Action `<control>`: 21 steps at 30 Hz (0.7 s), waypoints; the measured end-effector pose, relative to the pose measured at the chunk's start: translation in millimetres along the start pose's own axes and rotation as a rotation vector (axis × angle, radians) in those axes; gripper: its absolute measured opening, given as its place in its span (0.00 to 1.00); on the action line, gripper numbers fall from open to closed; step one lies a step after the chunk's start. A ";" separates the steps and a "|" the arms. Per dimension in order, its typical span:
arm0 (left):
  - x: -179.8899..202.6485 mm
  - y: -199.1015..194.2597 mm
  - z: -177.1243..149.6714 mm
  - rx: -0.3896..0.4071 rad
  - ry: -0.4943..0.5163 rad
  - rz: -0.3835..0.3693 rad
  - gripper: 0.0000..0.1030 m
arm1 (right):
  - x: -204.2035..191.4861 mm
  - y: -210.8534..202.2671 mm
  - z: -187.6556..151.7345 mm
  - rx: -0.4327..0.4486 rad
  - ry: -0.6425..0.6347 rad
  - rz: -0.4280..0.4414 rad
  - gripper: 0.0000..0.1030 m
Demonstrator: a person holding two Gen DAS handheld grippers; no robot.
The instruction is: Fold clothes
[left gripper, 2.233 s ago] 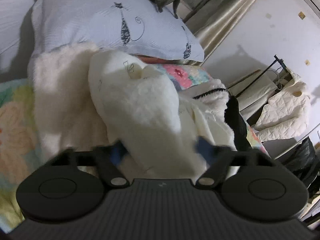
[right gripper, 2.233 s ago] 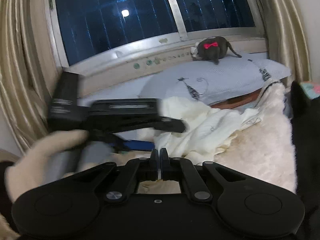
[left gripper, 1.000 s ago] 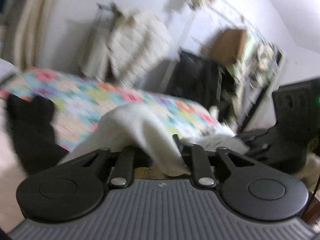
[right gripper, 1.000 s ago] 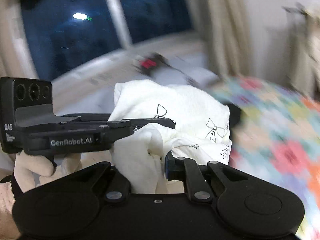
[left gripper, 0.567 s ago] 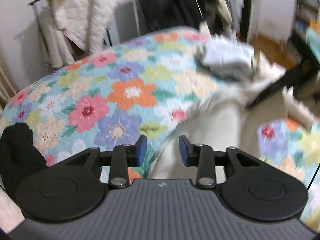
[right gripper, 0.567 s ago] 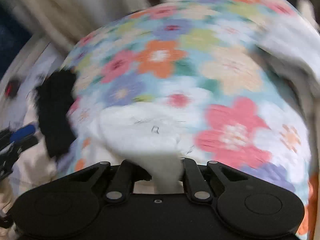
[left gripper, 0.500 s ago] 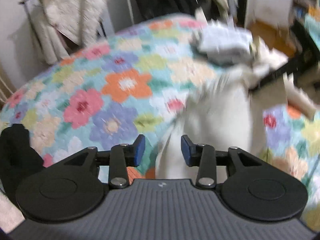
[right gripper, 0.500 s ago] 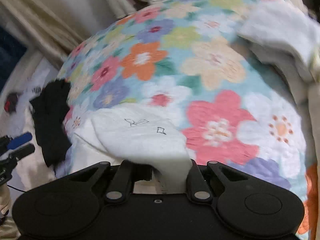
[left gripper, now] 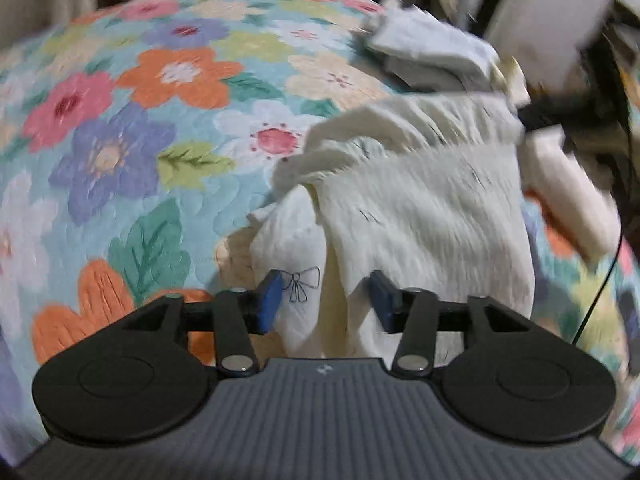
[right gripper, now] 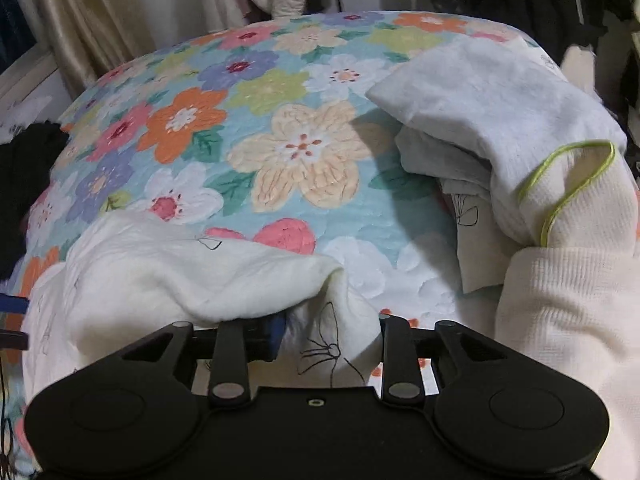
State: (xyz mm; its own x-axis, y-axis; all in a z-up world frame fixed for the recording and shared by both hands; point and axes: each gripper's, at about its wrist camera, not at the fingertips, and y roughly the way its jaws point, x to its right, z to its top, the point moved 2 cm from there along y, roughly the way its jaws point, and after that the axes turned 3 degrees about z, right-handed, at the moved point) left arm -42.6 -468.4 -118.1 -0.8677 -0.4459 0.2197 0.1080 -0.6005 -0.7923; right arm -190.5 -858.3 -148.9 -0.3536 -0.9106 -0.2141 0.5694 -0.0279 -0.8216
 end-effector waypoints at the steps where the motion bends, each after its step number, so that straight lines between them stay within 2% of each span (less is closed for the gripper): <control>1: -3.7 1.2 -0.9 0.005 -0.044 -0.011 0.50 | -1.6 -2.7 1.1 0.005 -0.036 -0.012 0.43; 4: -8.9 14.9 -2.6 -0.018 -0.111 -0.039 0.54 | -8.3 -22.2 2.3 0.041 -0.128 -0.111 0.49; 6: -12.3 25.1 -5.0 -0.033 -0.149 -0.047 0.53 | -16.7 -43.8 0.4 0.111 -0.185 -0.161 0.49; 7: -13.6 29.5 -5.6 -0.044 -0.176 -0.063 0.51 | -23.7 -56.8 -3.4 0.155 -0.196 -0.150 0.49; 8: -15.0 33.8 -6.1 -0.056 -0.204 -0.080 0.37 | -33.9 -69.3 -8.5 0.188 -0.211 -0.090 0.49; 9: -12.0 35.1 -4.5 -0.063 -0.200 -0.096 0.13 | -47.7 -78.9 -14.7 0.197 -0.248 -0.008 0.49; 10: -9.0 36.2 -2.9 -0.069 -0.196 -0.112 0.08 | -64.6 -84.1 -22.7 0.186 -0.302 0.057 0.50; 12: 3.8 28.6 4.3 -0.048 -0.174 -0.111 0.05 | -99.1 -90.4 -40.8 0.176 -0.417 0.161 0.54; 14: 17.1 15.2 18.5 0.002 -0.174 -0.184 0.05 | -131.9 -88.6 -59.6 0.171 -0.542 0.229 0.65; 15: 23.7 8.5 25.7 0.027 -0.173 -0.221 0.05 | -146.9 -85.6 -68.4 0.166 -0.606 0.254 0.66; 18: 47.5 -9.0 54.2 0.111 -0.140 -0.320 0.02 | -179.0 -71.4 -85.2 0.158 -0.790 0.262 0.70; 21: 68.4 -13.0 76.6 0.157 -0.117 -0.374 0.00 | -189.1 -57.1 -84.8 0.179 -0.858 0.203 0.75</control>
State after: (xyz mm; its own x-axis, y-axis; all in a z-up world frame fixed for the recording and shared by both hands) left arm -66.3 -541.9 -49.1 -0.8012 -0.2447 0.5461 -0.1234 -0.8254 -0.5510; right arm -219.2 -649.6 -106.3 0.4012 -0.8979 0.1812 0.6932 0.1683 -0.7008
